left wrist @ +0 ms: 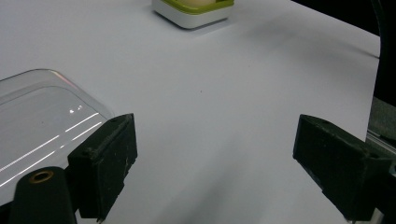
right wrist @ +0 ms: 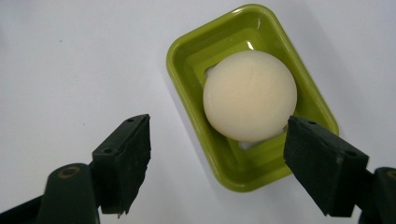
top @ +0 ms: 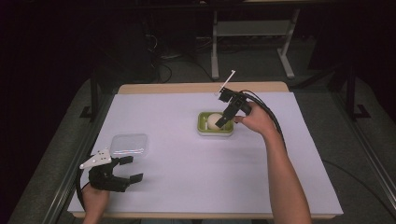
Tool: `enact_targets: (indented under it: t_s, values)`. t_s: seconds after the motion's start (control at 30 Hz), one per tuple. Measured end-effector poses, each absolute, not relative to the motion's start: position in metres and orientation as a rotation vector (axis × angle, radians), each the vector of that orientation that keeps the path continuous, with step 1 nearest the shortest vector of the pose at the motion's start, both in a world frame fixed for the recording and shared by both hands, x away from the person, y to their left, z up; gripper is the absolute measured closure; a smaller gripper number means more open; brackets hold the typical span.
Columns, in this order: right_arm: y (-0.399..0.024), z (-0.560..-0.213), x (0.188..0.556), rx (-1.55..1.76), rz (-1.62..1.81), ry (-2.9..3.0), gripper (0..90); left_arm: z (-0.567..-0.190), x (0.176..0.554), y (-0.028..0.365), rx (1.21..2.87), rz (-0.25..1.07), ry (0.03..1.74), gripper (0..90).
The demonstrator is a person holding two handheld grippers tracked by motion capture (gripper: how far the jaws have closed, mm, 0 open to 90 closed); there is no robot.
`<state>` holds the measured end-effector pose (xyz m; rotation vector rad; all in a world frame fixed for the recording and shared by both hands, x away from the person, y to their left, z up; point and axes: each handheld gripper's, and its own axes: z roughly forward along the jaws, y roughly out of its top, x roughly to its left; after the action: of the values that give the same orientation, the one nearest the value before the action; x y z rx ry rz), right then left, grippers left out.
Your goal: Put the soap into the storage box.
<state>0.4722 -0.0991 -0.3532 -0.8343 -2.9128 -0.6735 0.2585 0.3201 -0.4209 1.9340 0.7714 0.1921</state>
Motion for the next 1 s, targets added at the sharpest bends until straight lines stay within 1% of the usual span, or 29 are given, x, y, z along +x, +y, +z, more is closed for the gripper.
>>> enact_targets:
  t_s: [0.23,0.3,1.0]
  values:
    - [-0.104,-0.345,0.463,-0.831,-0.669,-2.916,22.2,-0.421,0.258,0.318,1.934,0.189,0.767,12.9]
    - [-0.106,-0.344,0.459,-0.826,-0.713,-2.916,22.4,-0.421,0.258,0.318,1.937,0.189,0.765,12.9]
    - [-0.127,-0.356,0.433,-0.834,-0.759,-2.899,21.2,-0.422,0.258,0.317,1.941,0.188,0.771,12.9]
